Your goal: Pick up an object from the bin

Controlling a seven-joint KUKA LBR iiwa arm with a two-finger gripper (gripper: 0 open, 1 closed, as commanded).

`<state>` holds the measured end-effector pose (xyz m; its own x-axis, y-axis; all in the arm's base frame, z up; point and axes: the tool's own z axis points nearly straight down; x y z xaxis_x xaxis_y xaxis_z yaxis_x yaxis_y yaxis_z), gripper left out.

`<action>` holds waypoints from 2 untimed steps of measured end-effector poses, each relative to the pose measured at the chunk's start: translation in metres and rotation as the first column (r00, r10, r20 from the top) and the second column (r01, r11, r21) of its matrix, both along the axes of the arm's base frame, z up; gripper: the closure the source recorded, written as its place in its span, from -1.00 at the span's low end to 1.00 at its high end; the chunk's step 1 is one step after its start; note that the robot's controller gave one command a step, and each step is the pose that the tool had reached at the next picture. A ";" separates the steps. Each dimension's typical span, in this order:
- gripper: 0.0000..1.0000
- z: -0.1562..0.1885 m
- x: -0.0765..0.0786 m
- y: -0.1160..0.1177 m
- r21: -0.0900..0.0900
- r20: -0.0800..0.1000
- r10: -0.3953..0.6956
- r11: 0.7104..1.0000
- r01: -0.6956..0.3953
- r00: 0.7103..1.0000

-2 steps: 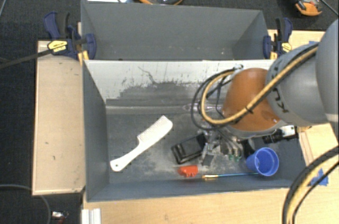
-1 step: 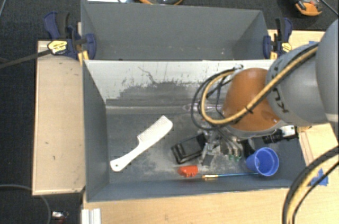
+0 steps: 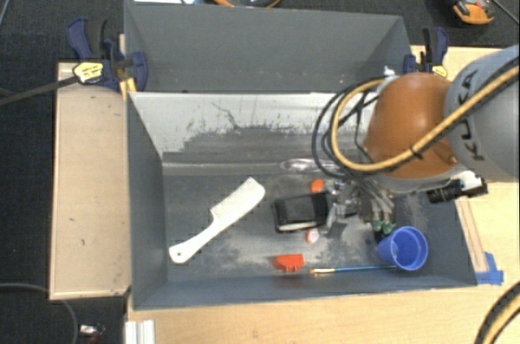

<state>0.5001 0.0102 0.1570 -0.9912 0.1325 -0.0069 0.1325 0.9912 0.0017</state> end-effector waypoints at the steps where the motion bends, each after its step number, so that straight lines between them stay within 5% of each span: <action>1: 1.00 -0.030 0.003 0.001 -0.001 0.008 -0.002 1.000 0.002 1.000; 2: 1.00 0.049 -0.004 -0.001 0.000 -0.001 -0.010 1.000 0.010 1.000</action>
Offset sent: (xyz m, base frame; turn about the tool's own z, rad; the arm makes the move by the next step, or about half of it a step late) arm -0.0038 -0.0003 0.0520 0.0145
